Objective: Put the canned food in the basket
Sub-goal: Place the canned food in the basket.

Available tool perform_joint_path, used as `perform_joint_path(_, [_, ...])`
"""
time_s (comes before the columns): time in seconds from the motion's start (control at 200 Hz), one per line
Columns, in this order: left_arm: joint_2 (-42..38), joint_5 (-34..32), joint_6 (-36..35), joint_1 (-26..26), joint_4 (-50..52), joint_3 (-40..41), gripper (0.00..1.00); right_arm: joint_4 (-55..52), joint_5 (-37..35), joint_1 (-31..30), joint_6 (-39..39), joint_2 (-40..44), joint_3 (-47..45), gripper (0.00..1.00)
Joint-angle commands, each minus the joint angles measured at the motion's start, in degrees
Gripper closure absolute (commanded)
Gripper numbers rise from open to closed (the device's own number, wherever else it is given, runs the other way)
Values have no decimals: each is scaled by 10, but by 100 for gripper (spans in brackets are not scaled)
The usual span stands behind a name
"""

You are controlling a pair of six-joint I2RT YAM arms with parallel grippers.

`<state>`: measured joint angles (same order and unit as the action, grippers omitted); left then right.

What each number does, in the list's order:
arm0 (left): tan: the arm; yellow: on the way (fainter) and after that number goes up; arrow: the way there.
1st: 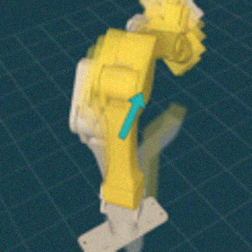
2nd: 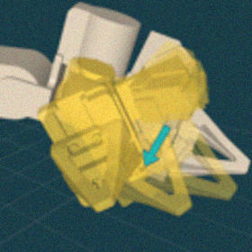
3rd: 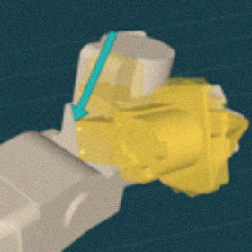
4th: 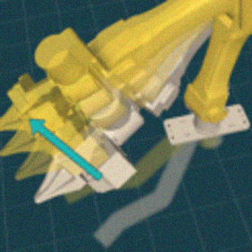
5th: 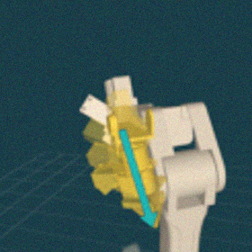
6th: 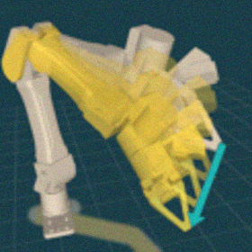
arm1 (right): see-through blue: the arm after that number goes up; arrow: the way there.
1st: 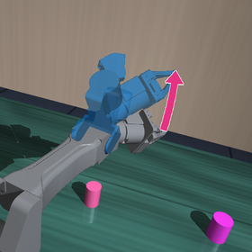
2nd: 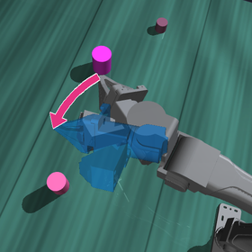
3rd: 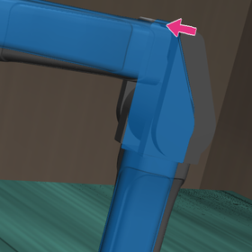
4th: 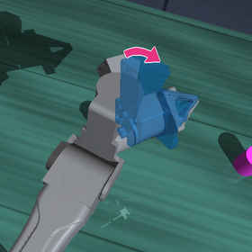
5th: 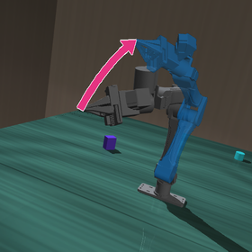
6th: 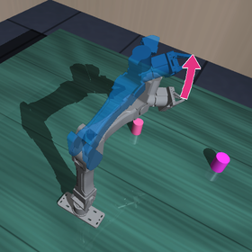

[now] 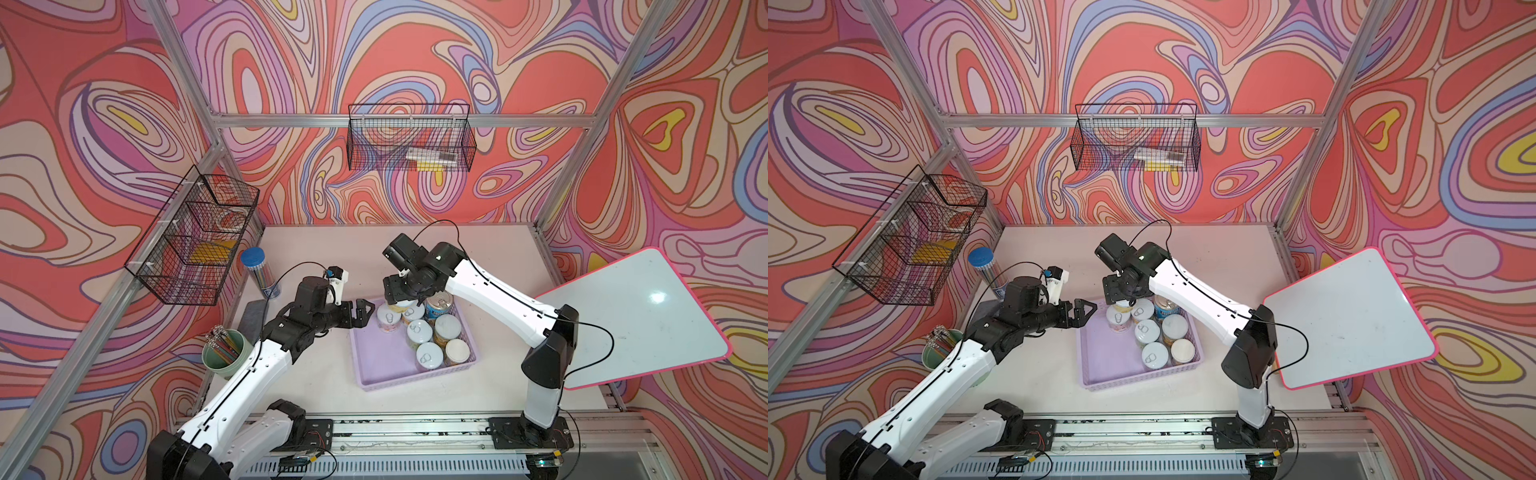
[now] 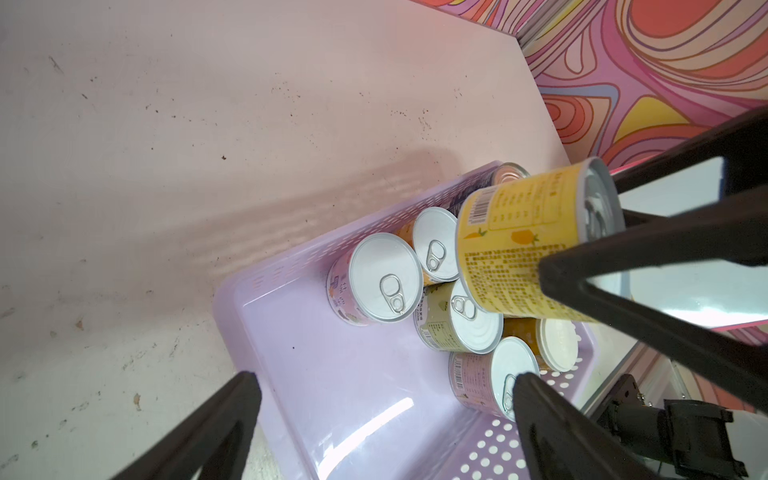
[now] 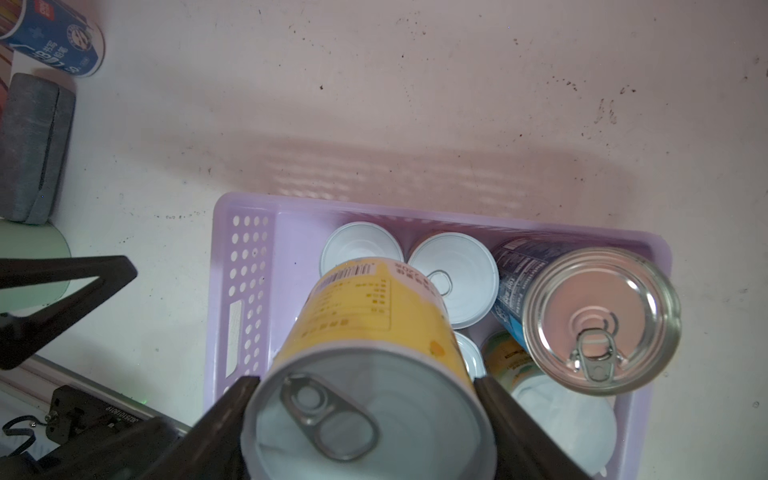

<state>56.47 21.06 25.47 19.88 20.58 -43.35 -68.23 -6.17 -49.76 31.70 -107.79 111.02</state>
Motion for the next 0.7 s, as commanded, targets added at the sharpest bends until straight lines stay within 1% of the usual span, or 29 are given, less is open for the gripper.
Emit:
perform_joint_path(0.0, [-15,43,26,-22,-29,13,1,30,-4,-19,10,-4,4,42])
perform_joint_path(0.19, [-22,65,38,-47,-43,26,1,39,-21,-54,17,-8,0,43])
perform_joint_path(0.356, [-11,78,46,-59,-50,33,1,68,-21,-83,26,3,-36,44])
perform_joint_path(0.371, [-10,77,46,-59,-67,33,1,69,-21,-85,26,4,-39,44])
perform_joint_path(0.436, [-3,80,51,-61,-79,36,1,74,-21,-92,26,7,-53,44])
perform_joint_path(0.571, [9,90,59,-62,-99,42,1,89,-13,-98,8,21,-96,44])
perform_joint_path(0.691, [13,97,61,-62,-117,54,1,125,1,-97,-29,46,-145,44])
